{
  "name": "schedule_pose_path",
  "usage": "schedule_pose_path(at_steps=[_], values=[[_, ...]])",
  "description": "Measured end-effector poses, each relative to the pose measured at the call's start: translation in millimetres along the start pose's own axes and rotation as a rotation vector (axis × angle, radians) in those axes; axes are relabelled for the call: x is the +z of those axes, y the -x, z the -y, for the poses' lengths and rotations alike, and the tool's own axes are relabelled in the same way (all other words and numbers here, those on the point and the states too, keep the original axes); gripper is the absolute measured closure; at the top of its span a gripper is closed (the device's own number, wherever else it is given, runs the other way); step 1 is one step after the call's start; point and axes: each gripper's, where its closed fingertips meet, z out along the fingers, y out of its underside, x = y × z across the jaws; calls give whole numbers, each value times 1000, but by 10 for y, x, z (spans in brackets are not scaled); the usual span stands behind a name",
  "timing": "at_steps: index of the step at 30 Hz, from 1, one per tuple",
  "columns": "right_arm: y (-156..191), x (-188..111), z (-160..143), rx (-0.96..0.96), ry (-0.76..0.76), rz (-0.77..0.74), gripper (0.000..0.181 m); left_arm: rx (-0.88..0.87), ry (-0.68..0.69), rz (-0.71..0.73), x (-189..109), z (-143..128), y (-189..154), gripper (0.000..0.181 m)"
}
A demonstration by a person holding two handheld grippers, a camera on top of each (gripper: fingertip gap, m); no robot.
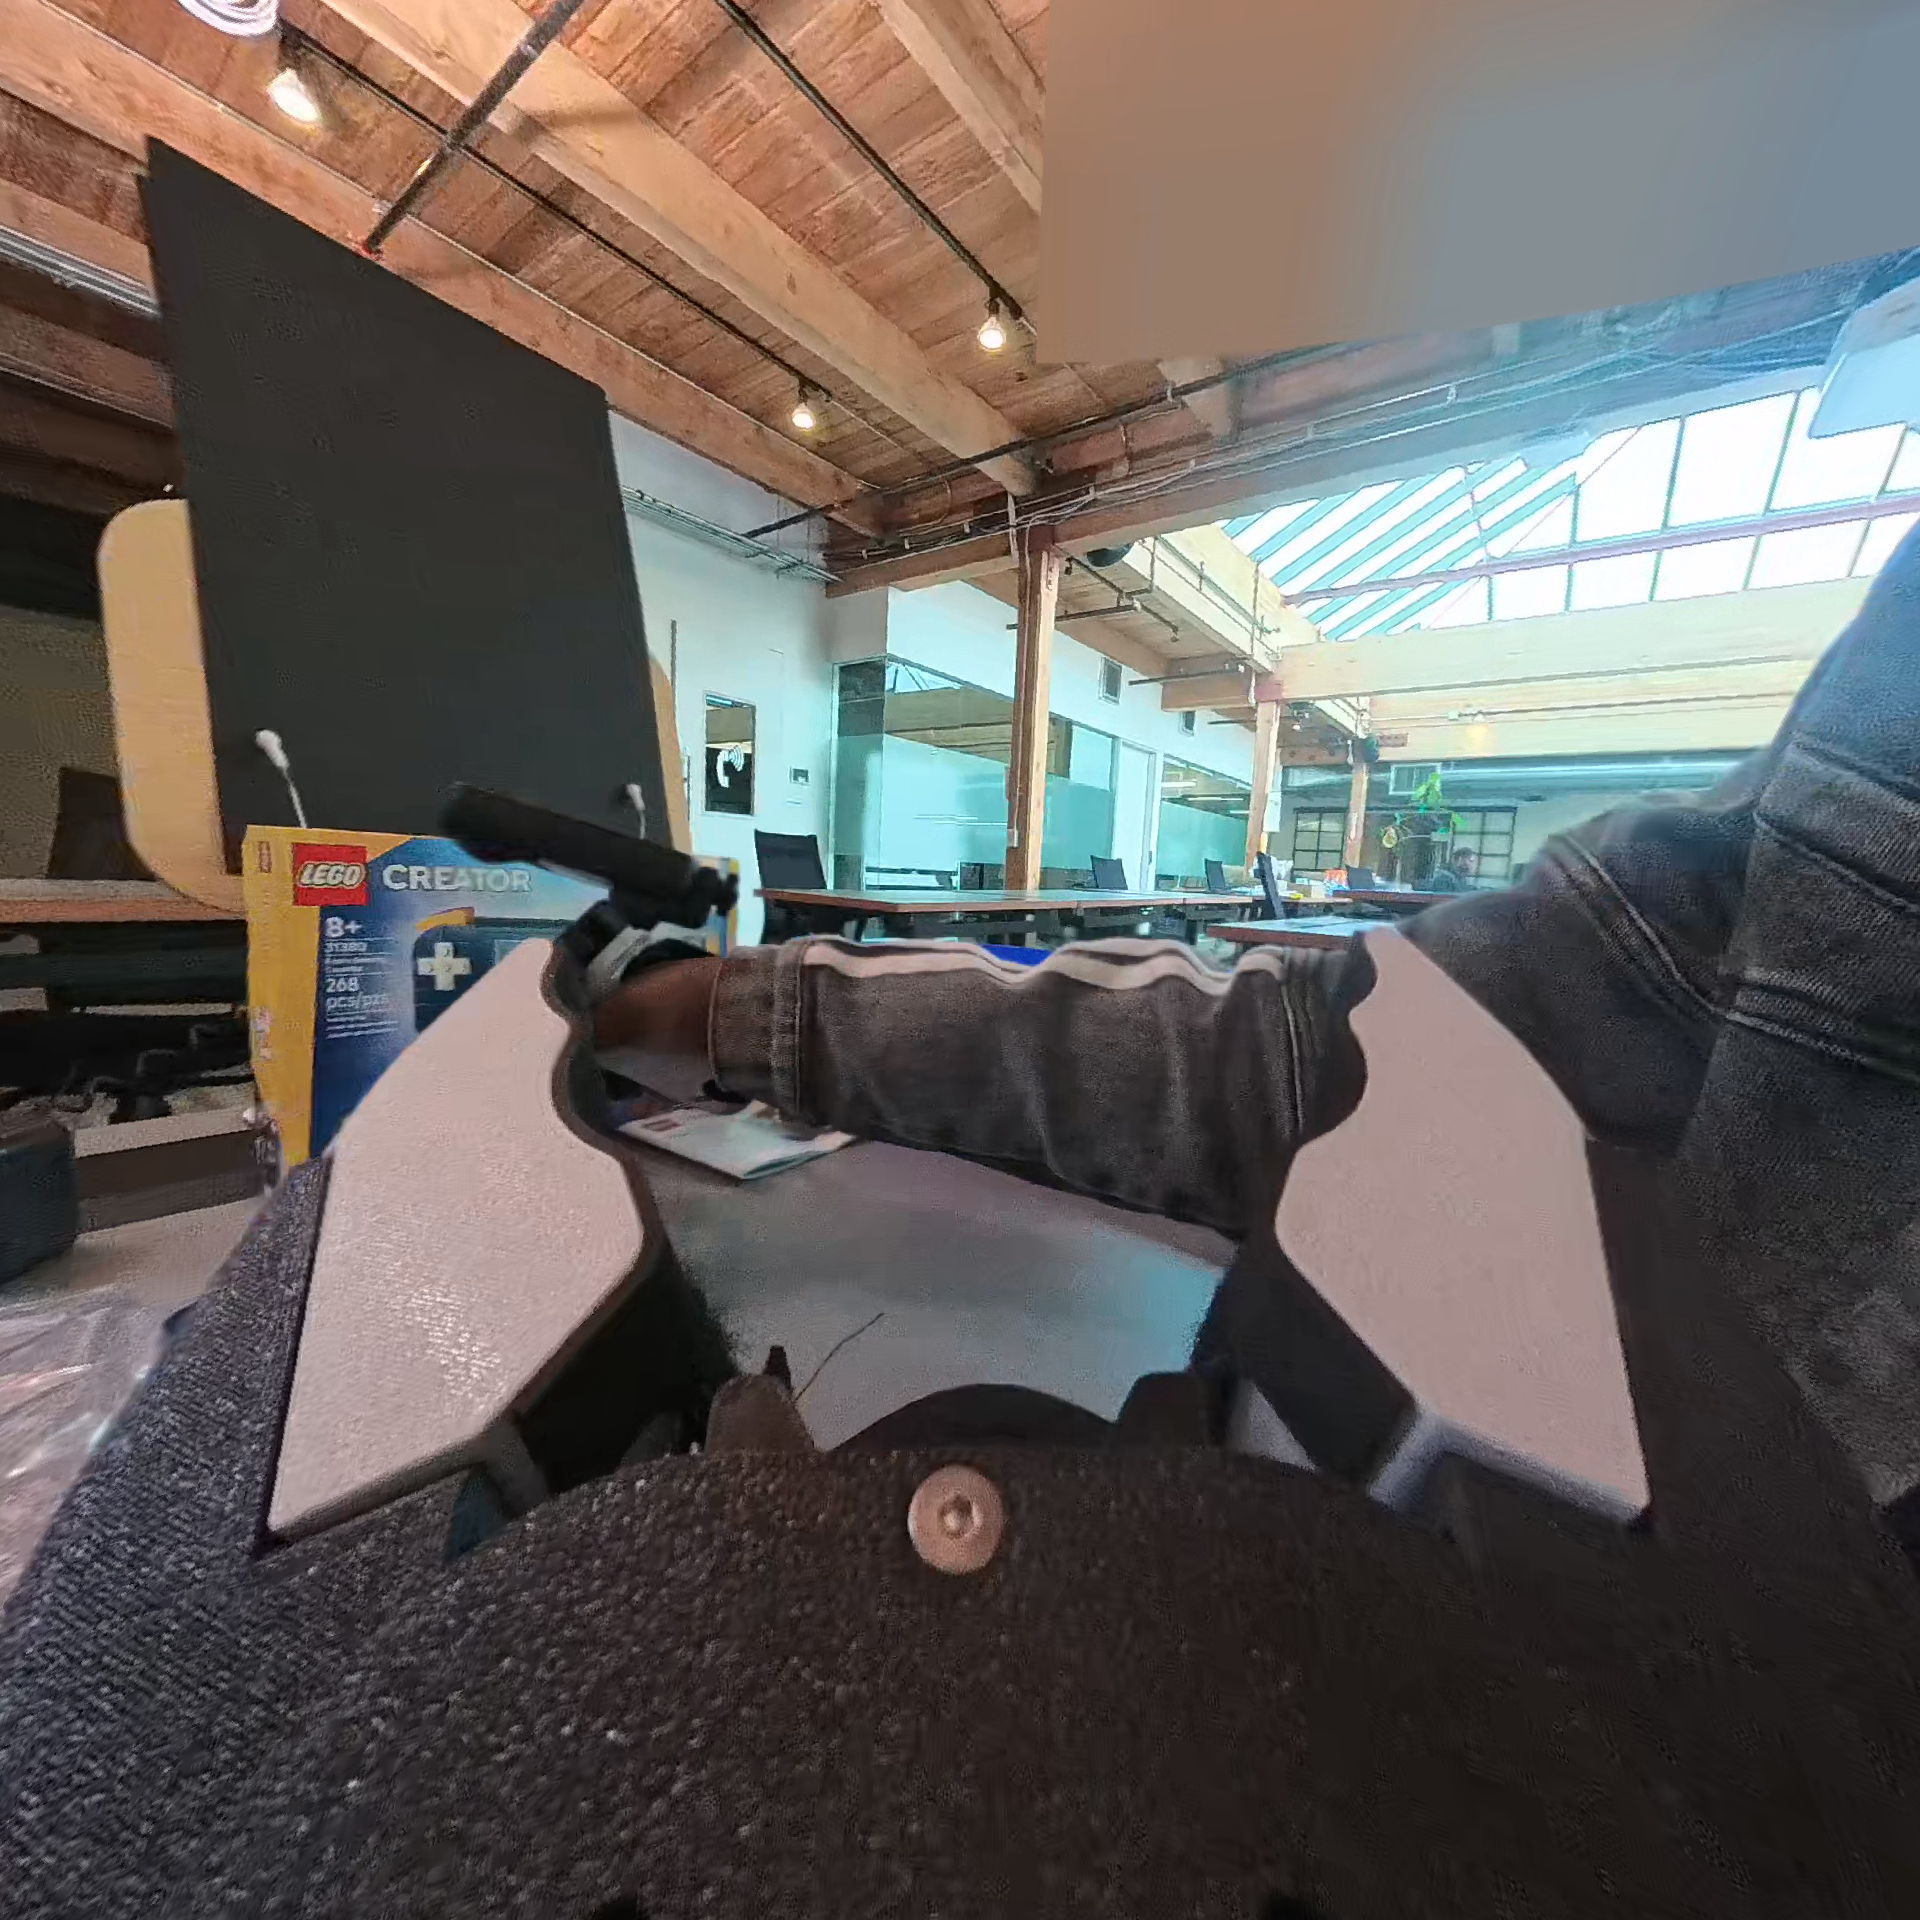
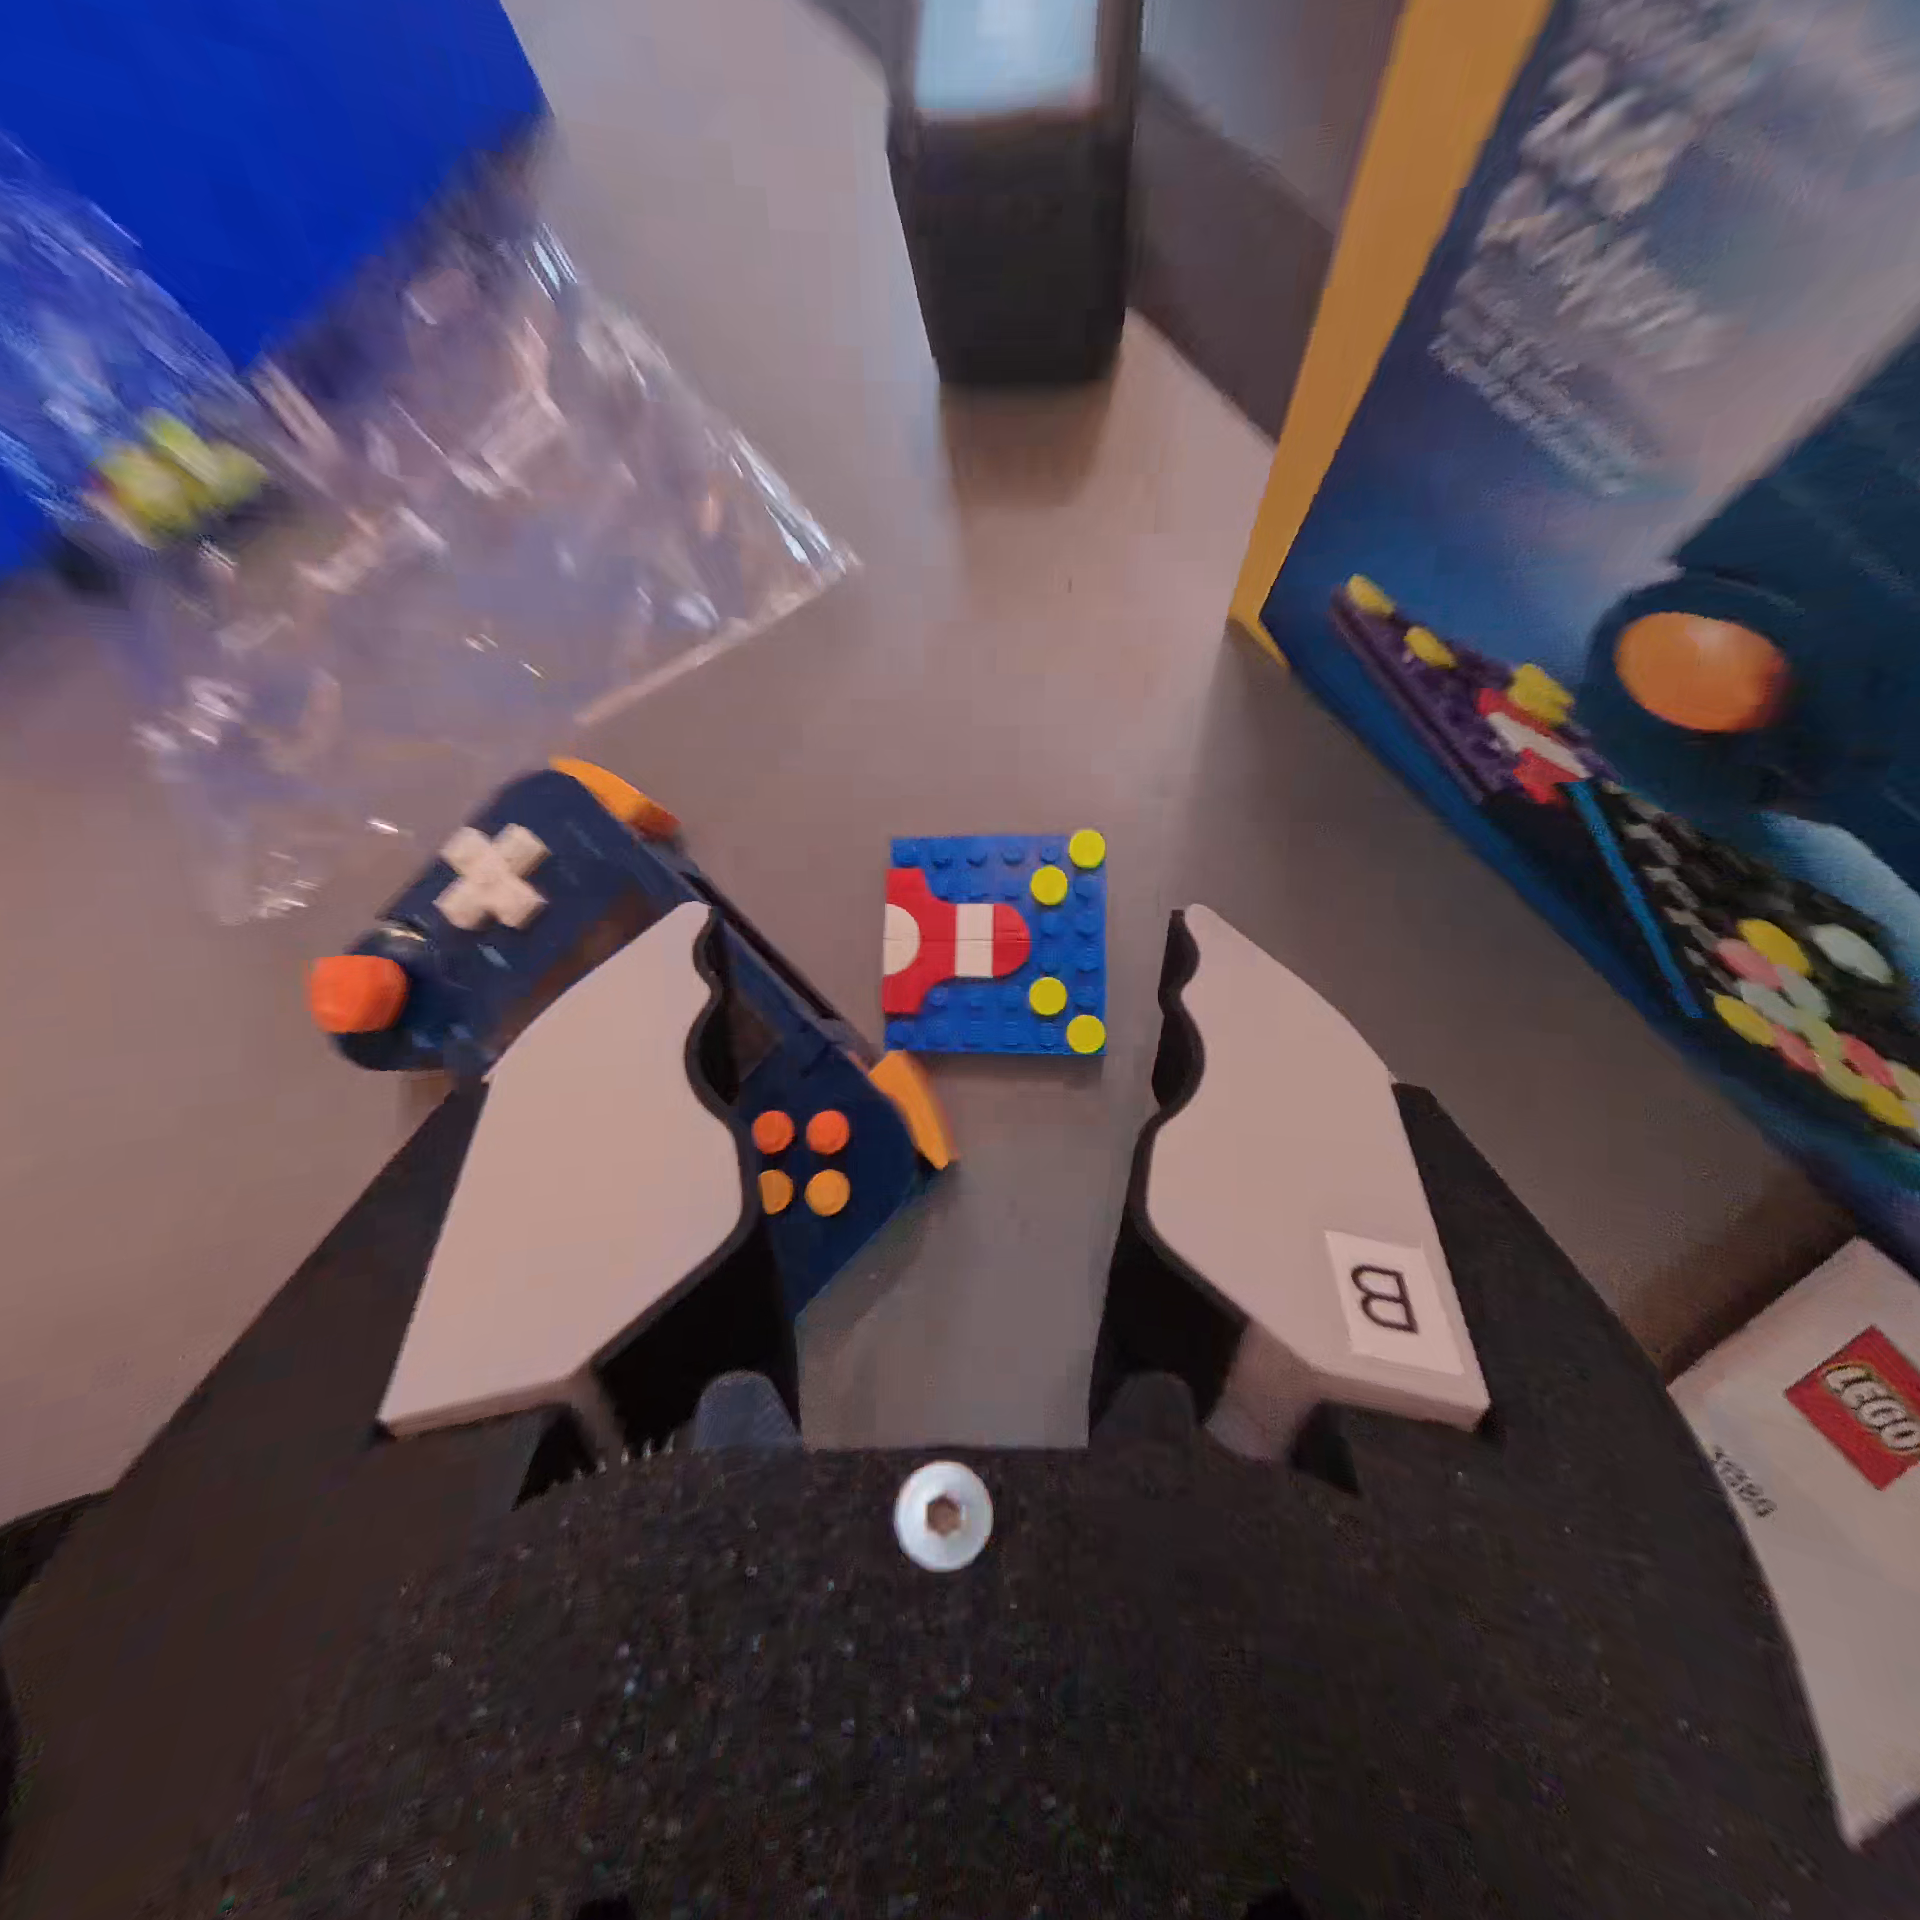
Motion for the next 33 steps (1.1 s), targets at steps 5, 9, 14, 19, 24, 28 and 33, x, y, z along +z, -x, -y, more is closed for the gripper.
schedule_pose_path(at_steps=[5,9,14,19,24,28,33], values=[[-162,306,-246,-122,313,-121,105,-31,-13,27,-101,1,86,51],[-247,303,-227,-170,320,-123,130,1,1,35,-136,3,92,52],[-293,-77,-122,-226,98,-181,130,108,95,152,-242,-50,308,65],[799,-1009,-199,-340,-163,124,130,170,137,207,-332,-74,432,103],[1790,-1349,-1093,-509,-74,411,130,144,131,177,-293,-93,373,118],[2079,-1140,-1610,-601,-13,414,130,200,220,169,-220,-213,376,119],[2076,-913,-1724,-648,-95,383,103,224,432,-45,52,-417,344,104]])
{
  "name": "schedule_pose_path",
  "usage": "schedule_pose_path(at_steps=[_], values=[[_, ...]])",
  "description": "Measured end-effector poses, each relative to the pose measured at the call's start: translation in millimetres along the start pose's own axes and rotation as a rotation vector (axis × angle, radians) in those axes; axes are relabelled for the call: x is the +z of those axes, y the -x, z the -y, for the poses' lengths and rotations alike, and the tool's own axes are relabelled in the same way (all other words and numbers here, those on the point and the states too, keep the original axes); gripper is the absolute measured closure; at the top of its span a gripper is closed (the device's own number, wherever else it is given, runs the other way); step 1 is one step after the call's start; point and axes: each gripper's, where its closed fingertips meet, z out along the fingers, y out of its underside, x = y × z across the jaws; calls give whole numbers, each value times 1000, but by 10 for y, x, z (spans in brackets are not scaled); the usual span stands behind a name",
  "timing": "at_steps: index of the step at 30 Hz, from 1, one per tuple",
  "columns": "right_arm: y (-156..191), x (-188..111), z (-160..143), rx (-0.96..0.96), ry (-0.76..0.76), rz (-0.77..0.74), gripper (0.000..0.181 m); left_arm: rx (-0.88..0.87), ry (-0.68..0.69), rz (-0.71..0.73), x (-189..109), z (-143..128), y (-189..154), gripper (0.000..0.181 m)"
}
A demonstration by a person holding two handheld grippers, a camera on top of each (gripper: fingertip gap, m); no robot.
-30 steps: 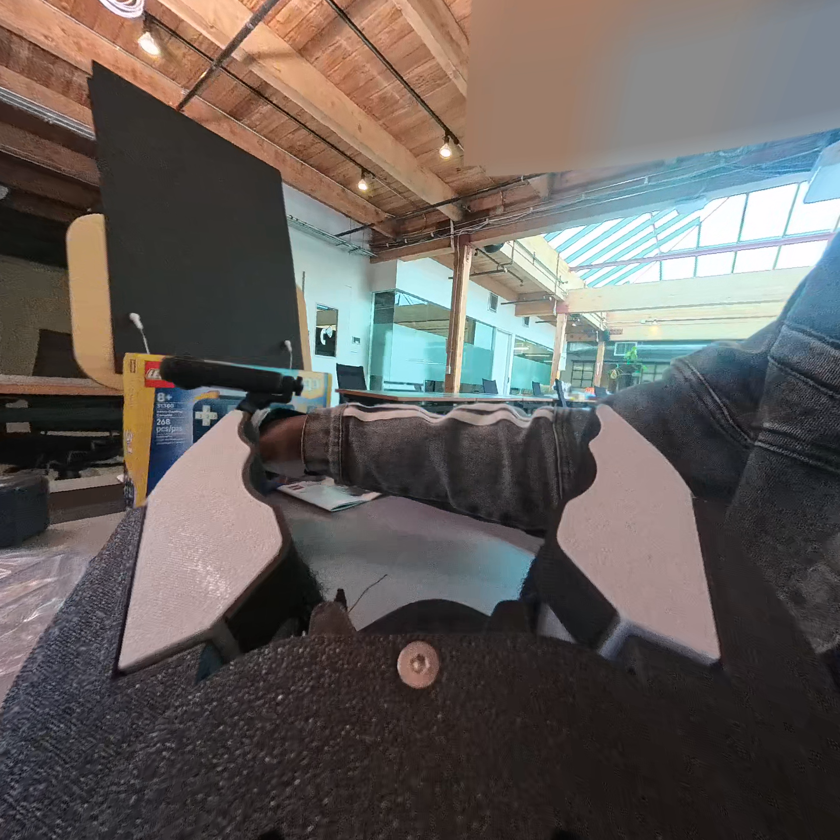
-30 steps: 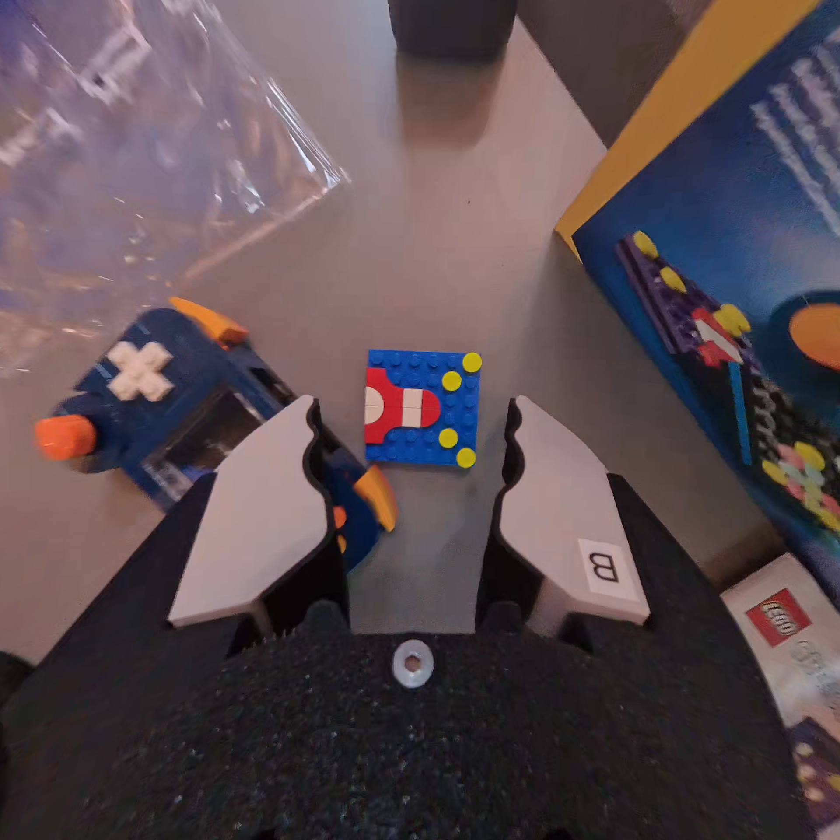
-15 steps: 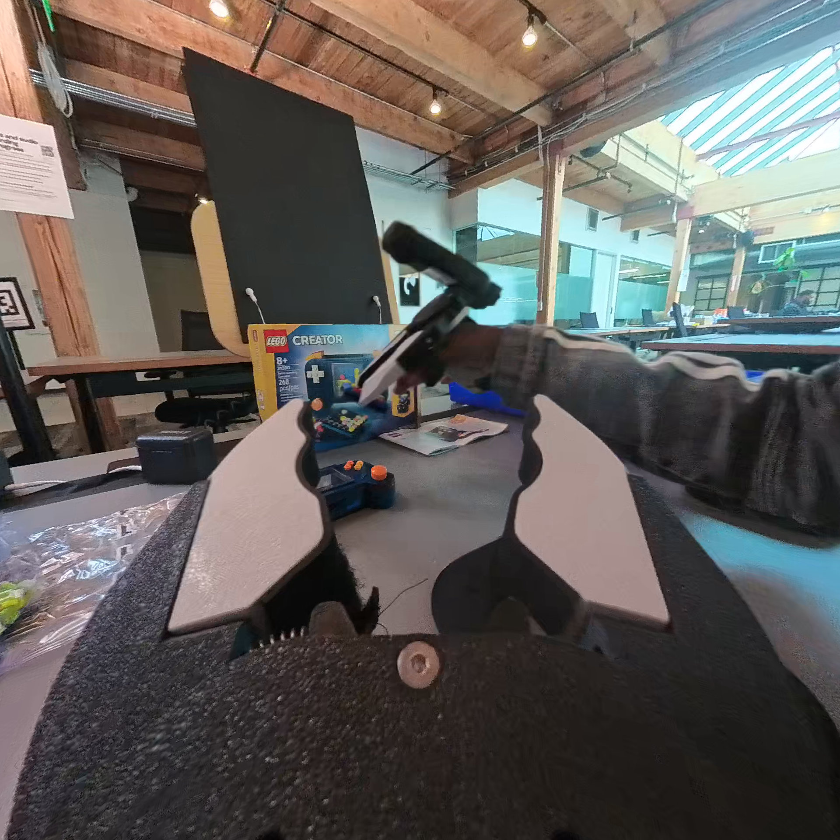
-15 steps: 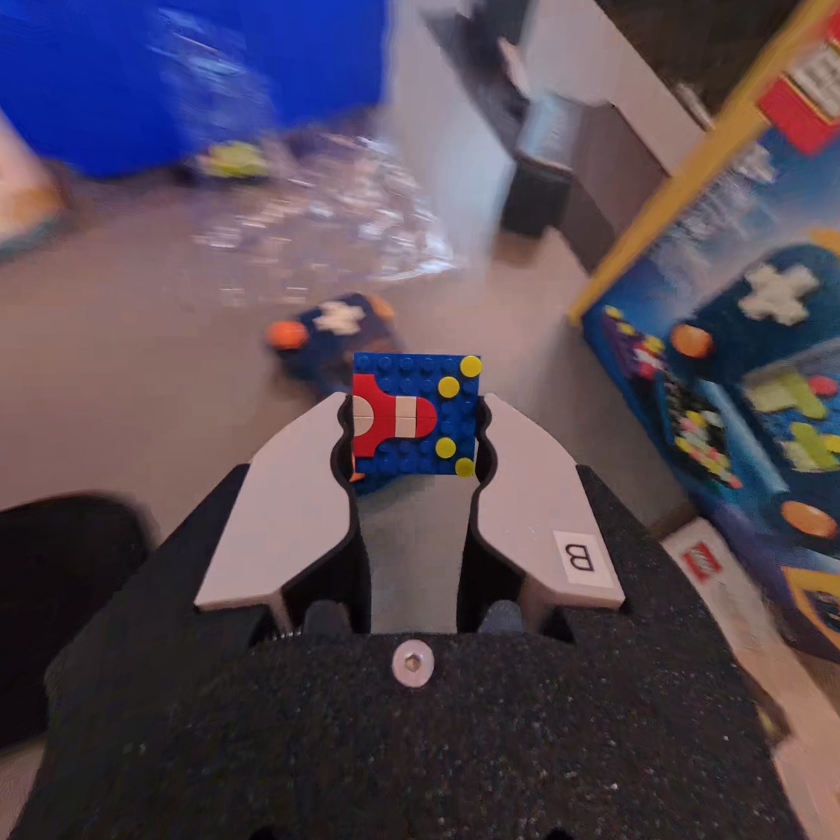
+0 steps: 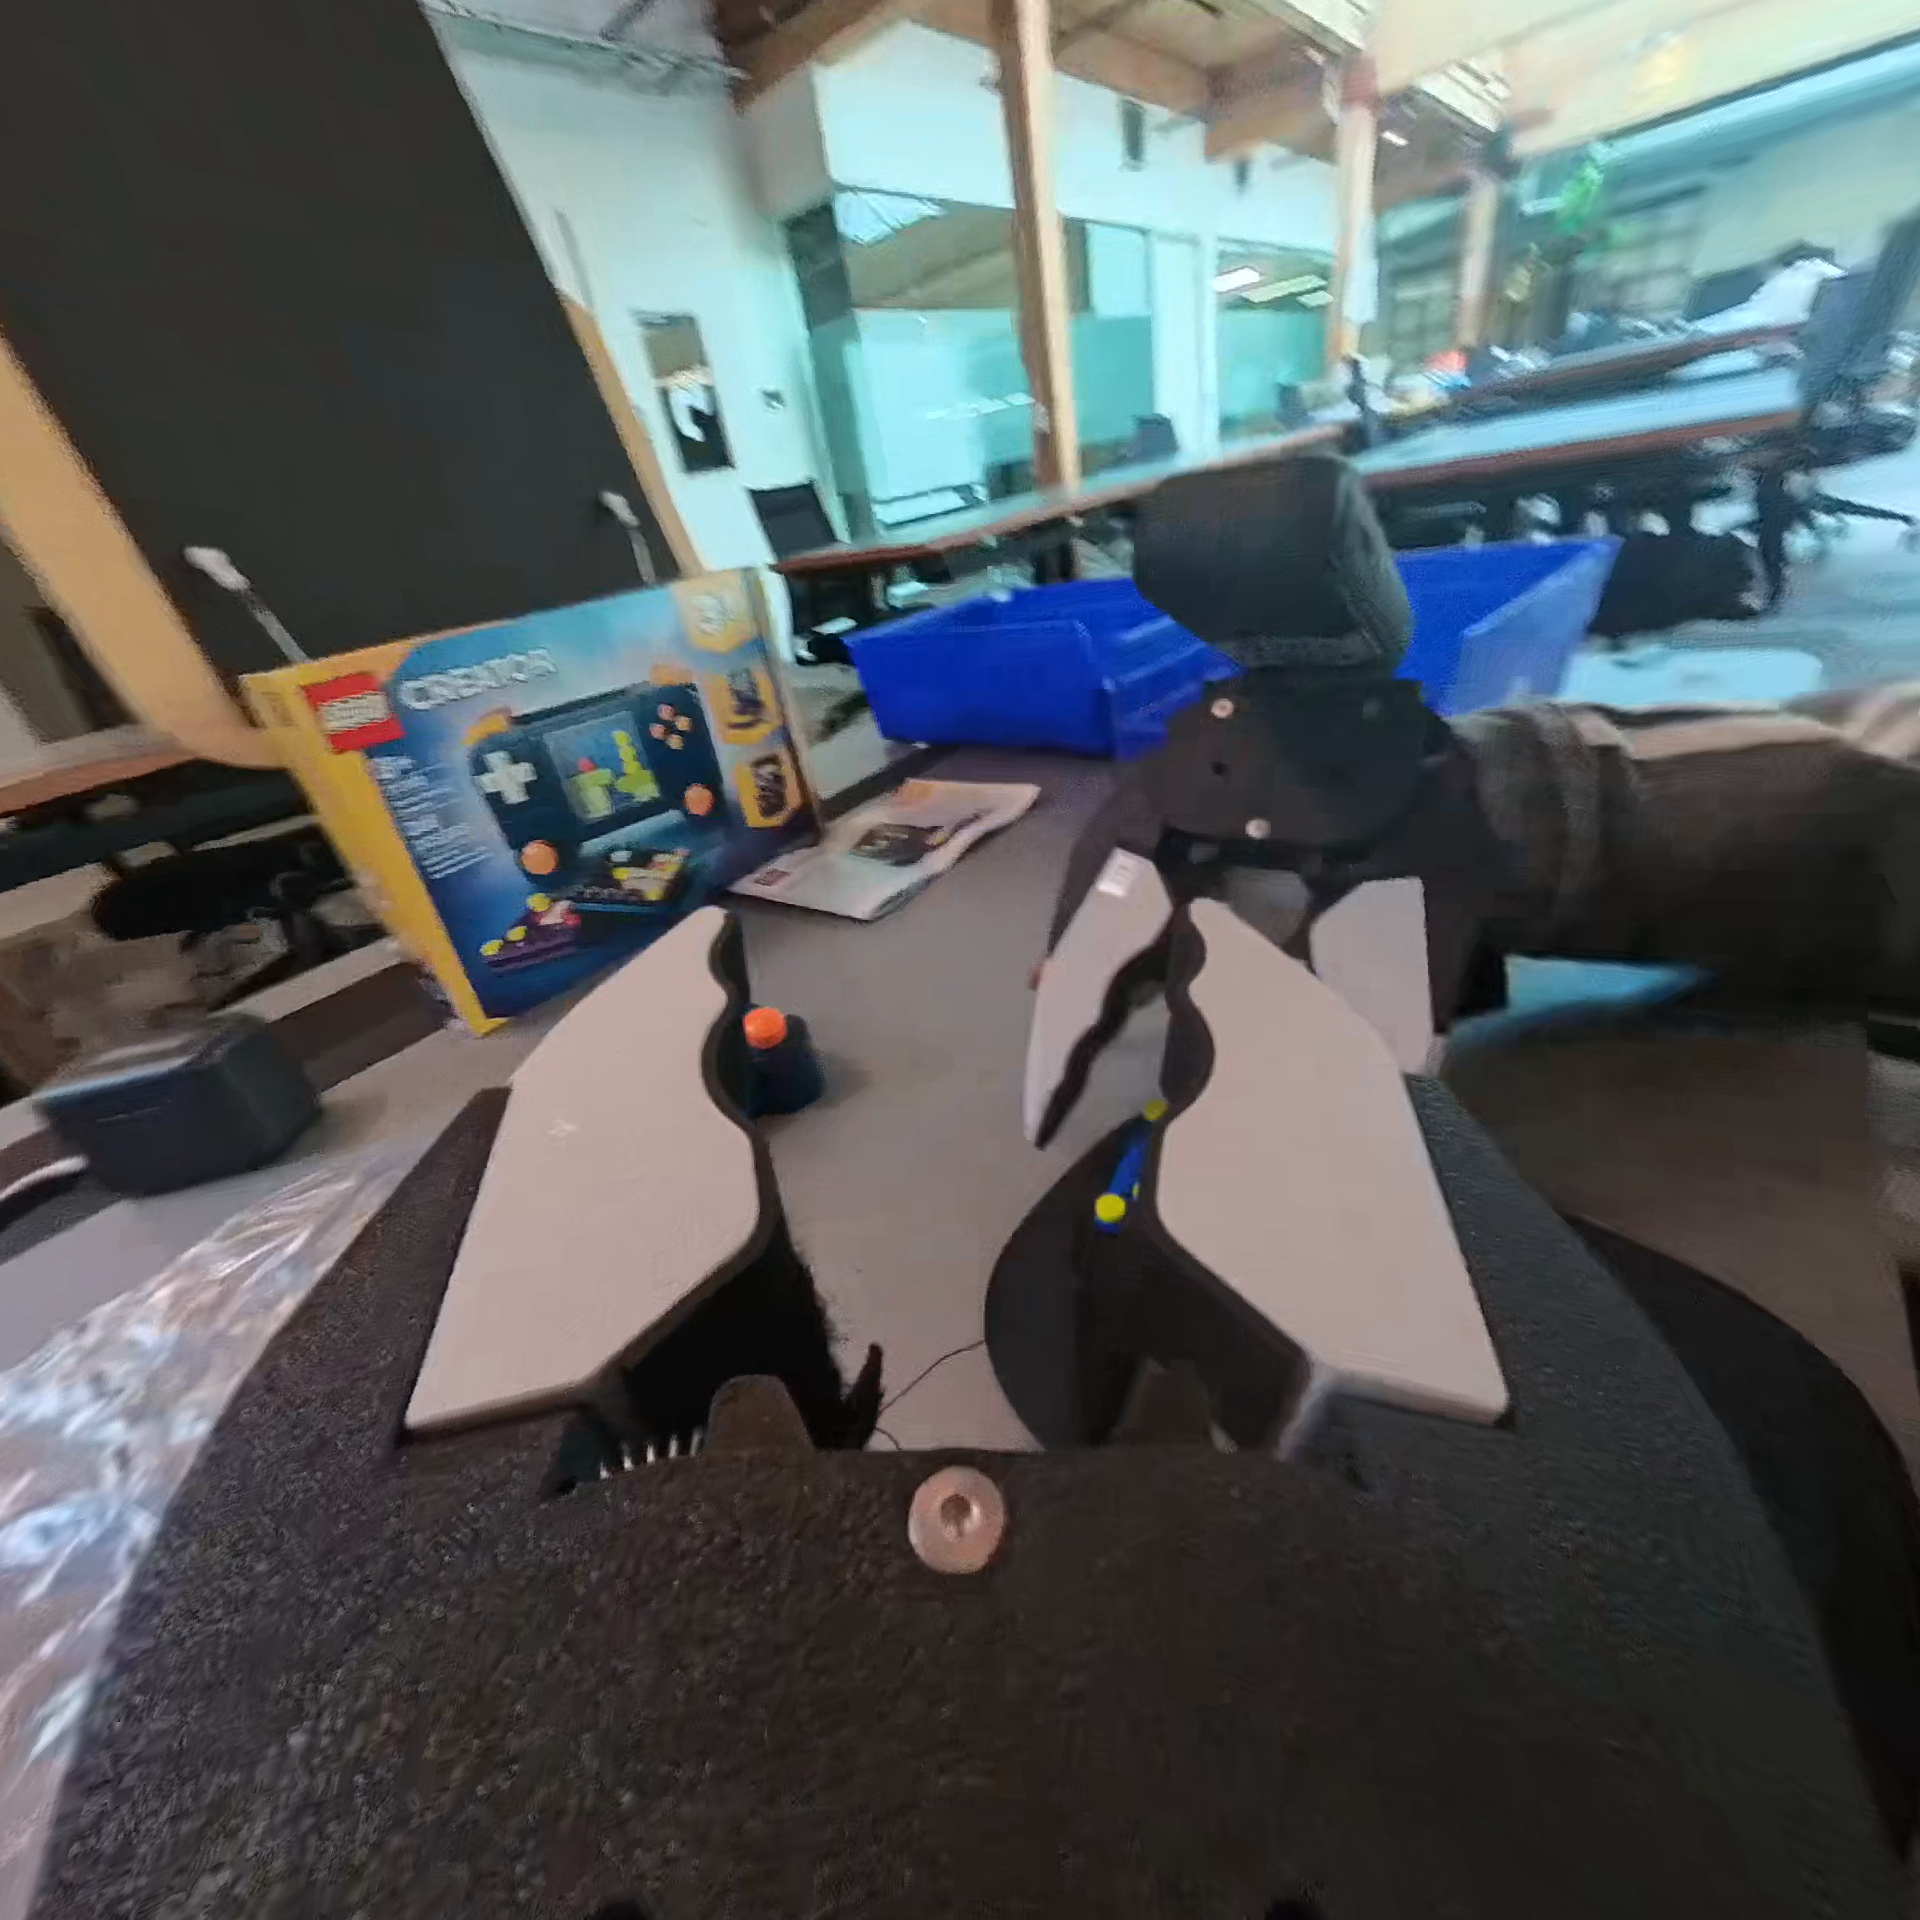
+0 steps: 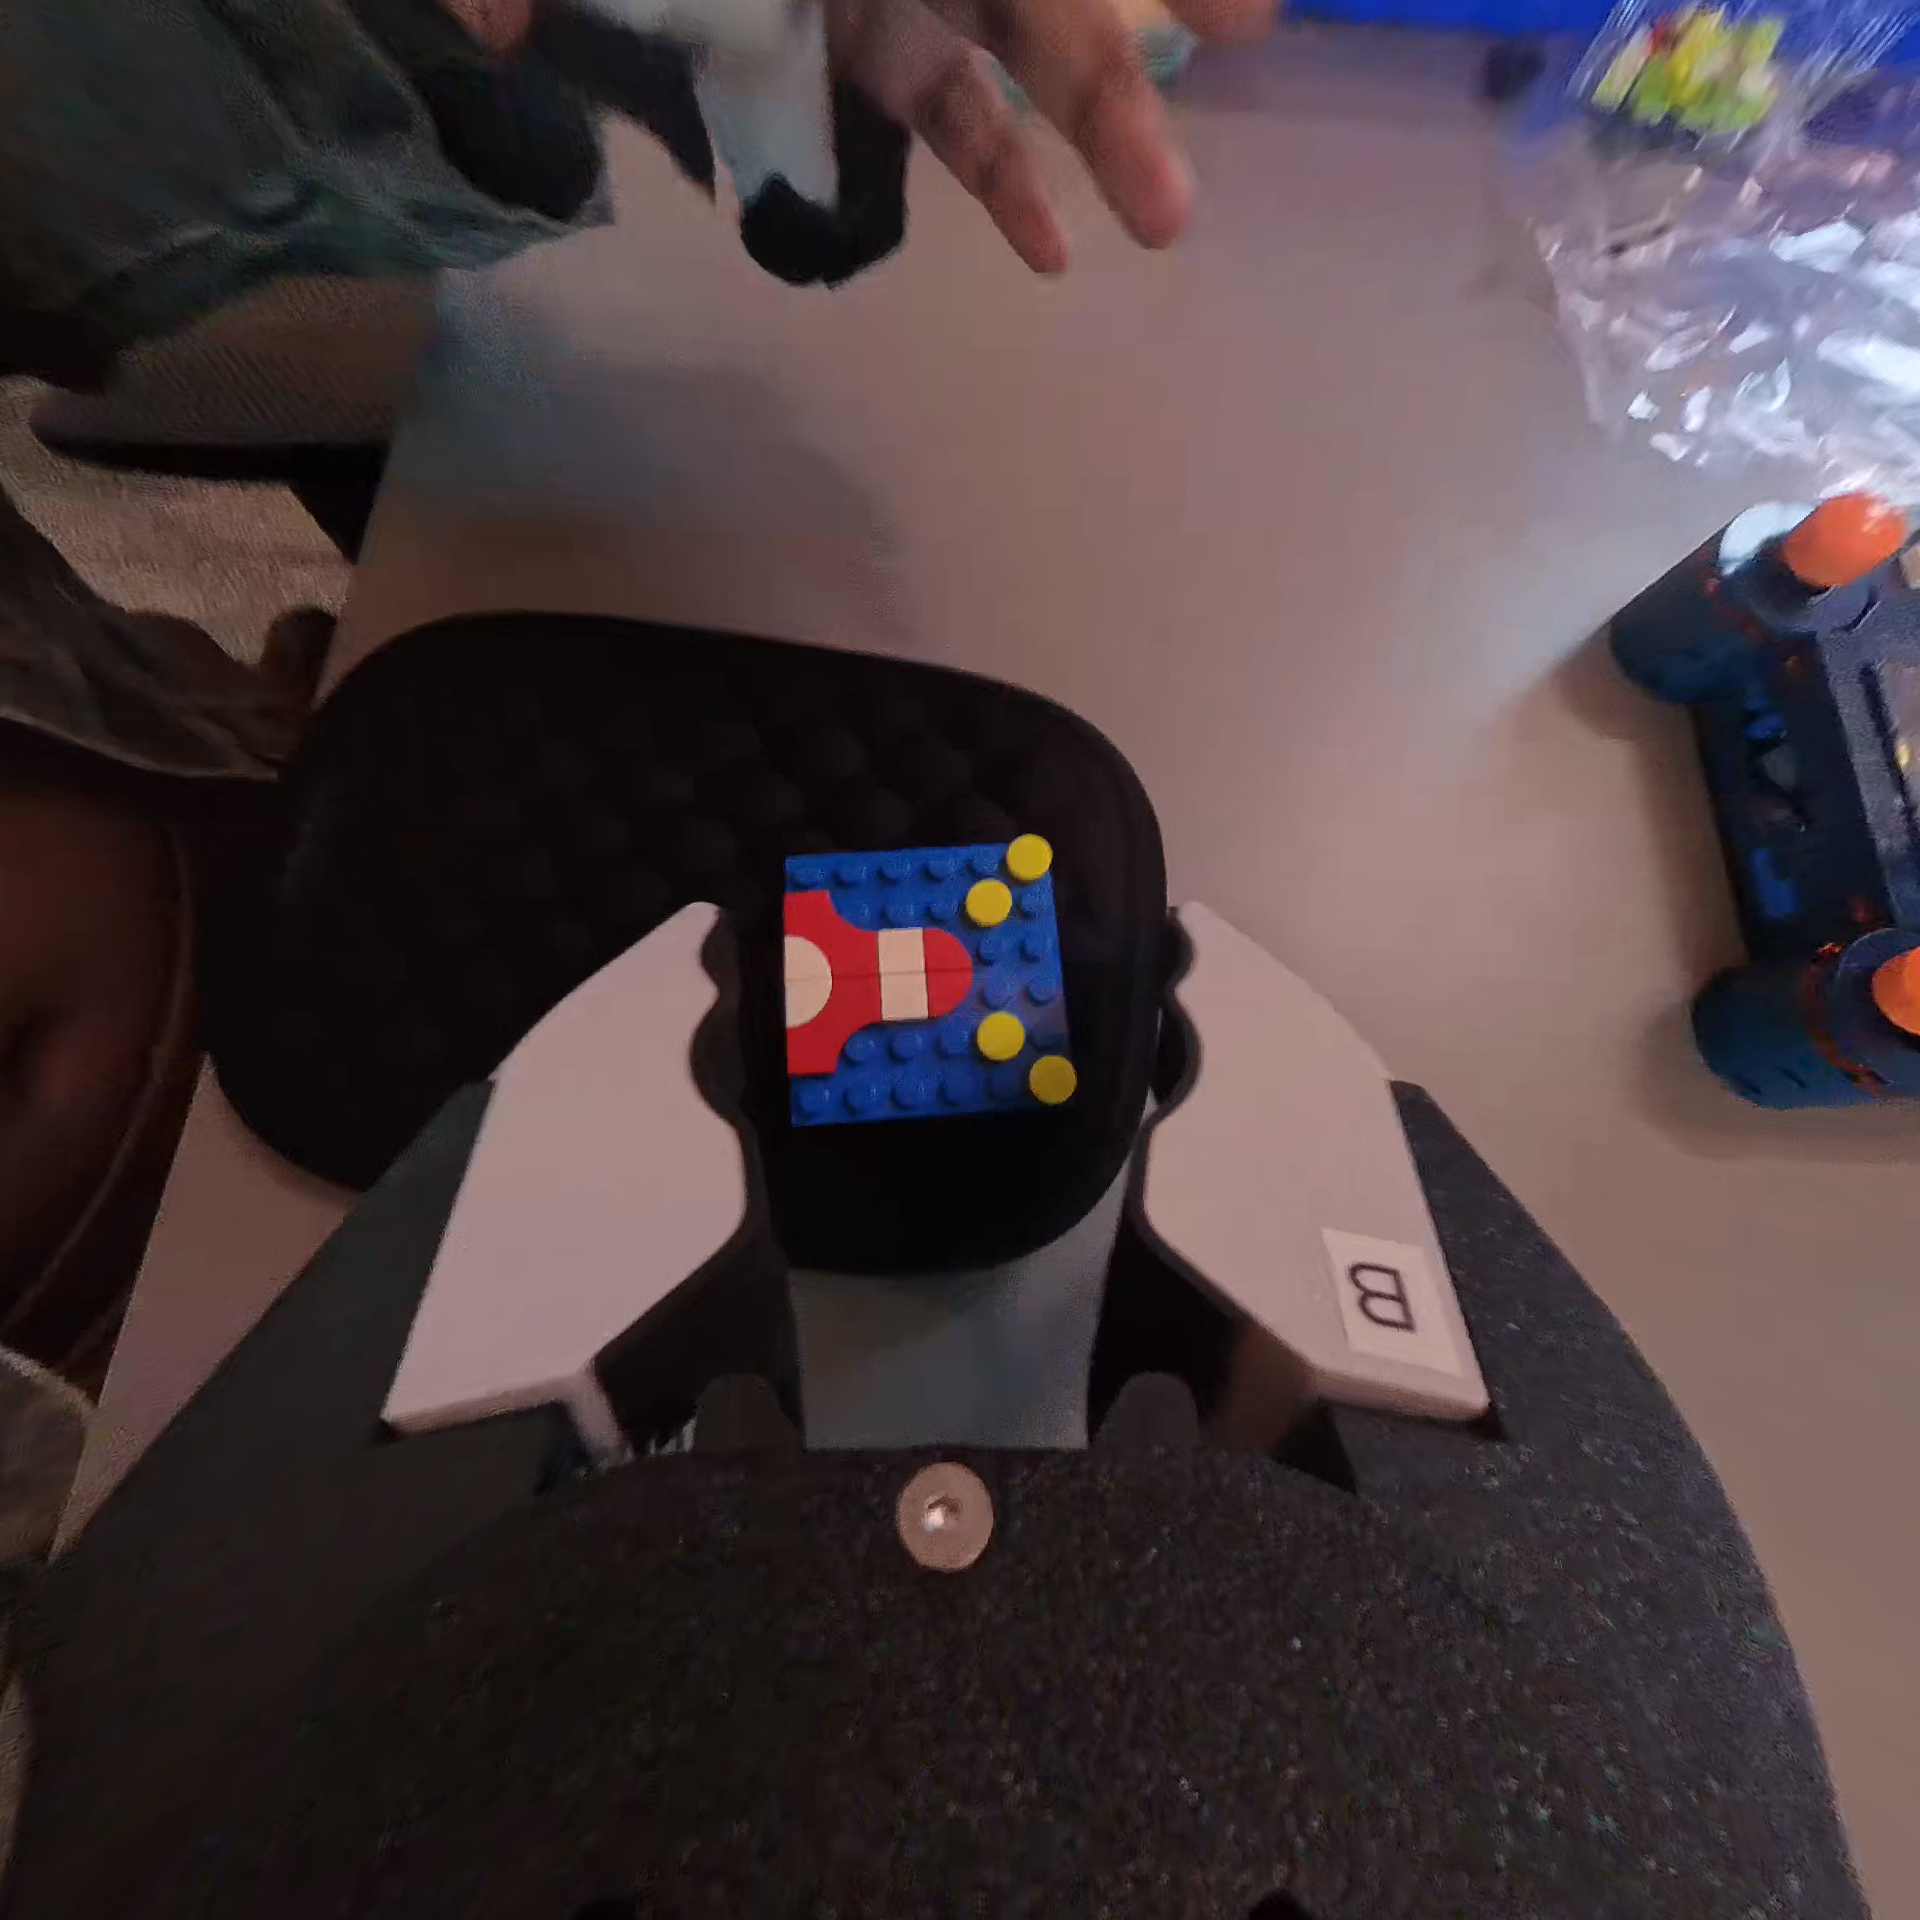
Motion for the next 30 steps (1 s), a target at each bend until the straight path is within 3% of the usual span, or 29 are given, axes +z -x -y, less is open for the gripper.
schedule_pose_path(at_steps=[2,4,6,8,10,12,15,17,21,24,30], values=[[-66,-107,193,8,-163,-6,85,19,63,-168,133,-5,-47,83],[-237,-370,502,-2,-413,-64,60,47,47,-218,283,88,93,61],[-474,-776,819,-41,-719,-170,39,91,-49,-165,465,236,376,54],[-767,-1193,958,-12,-976,-279,42,99,-171,-43,649,340,739,52],[-1060,-1482,853,83,-1155,-389,48,41,-317,98,759,390,1080,62],[-1202,-1670,613,167,-1299,-489,68,-51,-425,173,769,358,1217,78],[-1318,-1921,300,342,-1537,-618,76,46,-356,154,809,127,1006,118],[-1342,-1851,284,401,-1554,-558,82,164,-258,206,884,-129,911,133],[-1298,-1444,392,425,-1353,-396,96,206,-114,159,1142,-471,682,143],[-1272,-1339,407,378,-1284,-427,107,217,-74,119,1217,-530,554,144],[-1306,-1100,350,346,-1105,-473,111,200,-50,62,1237,-561,481,144]])
